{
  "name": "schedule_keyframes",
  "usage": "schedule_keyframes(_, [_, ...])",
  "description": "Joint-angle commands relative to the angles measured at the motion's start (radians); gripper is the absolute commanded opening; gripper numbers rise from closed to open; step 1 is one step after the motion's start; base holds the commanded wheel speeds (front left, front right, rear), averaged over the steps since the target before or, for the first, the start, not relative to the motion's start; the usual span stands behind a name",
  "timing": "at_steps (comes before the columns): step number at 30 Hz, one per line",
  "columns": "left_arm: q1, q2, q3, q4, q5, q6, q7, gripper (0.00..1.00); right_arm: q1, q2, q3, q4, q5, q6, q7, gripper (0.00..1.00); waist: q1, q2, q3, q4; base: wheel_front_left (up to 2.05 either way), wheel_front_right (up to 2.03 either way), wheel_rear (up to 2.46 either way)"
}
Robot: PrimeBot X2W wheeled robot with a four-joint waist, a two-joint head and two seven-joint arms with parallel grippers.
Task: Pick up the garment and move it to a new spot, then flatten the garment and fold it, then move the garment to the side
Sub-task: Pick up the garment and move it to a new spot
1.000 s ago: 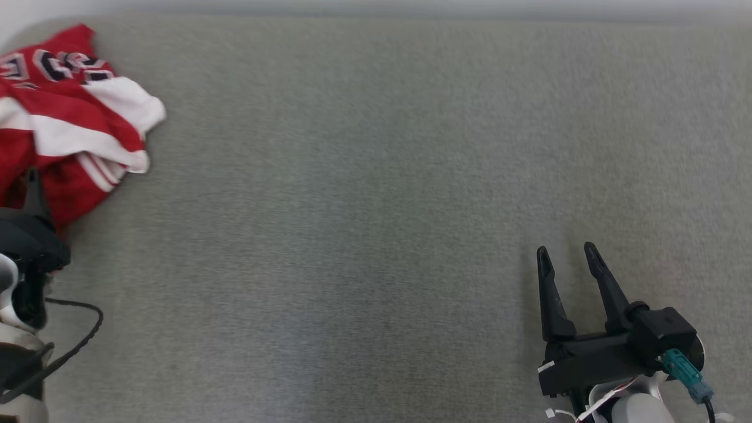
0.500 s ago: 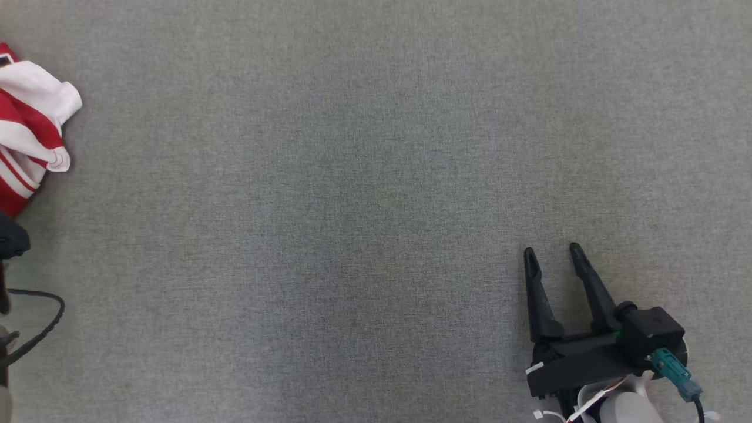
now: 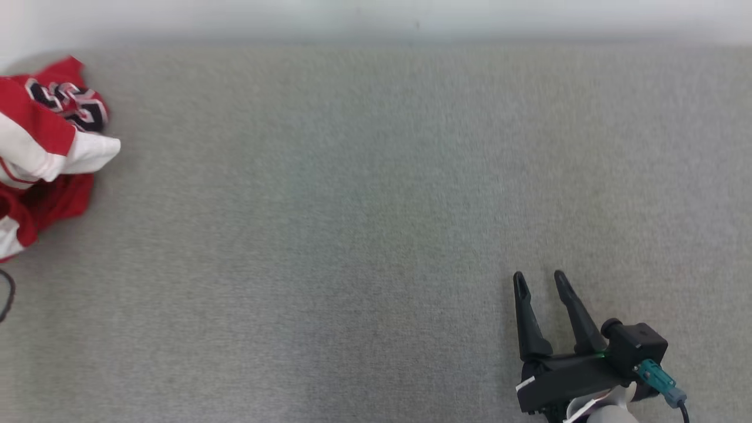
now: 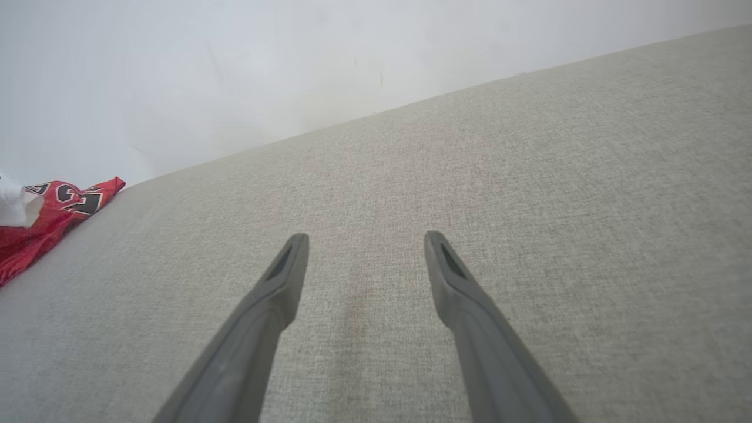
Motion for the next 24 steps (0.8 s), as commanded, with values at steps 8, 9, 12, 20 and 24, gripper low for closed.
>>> schedule_keyframes(8, [-0.019,0.012,-0.039,-0.227,-0.029,-0.025,0.083,0.00,0.004,0.002,-0.019,0.024,0.050,-0.002,-0.009,1.00,0.0001,0.0000,-0.147,0.022,0.00,0.00,0.00])
schedule_keyframes(9, [-0.022,0.007,-0.047,-0.258,-0.033,-0.030,0.094,0.00,0.006,0.002,-0.020,0.023,0.051,-0.002,-0.009,1.00,0.0001,0.0000,-0.155,0.013,0.00,0.00,0.00])
schedule_keyframes(12, [-0.035,-0.017,-0.081,-0.347,-0.042,-0.033,0.120,0.00,0.017,0.002,-0.033,0.020,0.058,-0.002,-0.008,1.00,0.0001,0.0000,-0.175,-0.016,0.00,0.00,0.00])
schedule_keyframes(20, [-0.104,-0.140,-0.190,-0.503,-0.084,-0.042,0.143,0.00,0.043,0.002,-0.039,0.034,0.055,-0.002,-0.008,1.00,0.0001,0.0000,-0.228,-0.114,0.00,0.00,0.00])
schedule_keyframes(24, [-0.139,-0.201,-0.247,-0.533,-0.102,-0.045,0.145,0.00,0.052,0.002,-0.024,0.037,0.061,-0.002,-0.008,1.00,0.0001,0.0000,-0.247,-0.180,0.00,0.00,0.00])
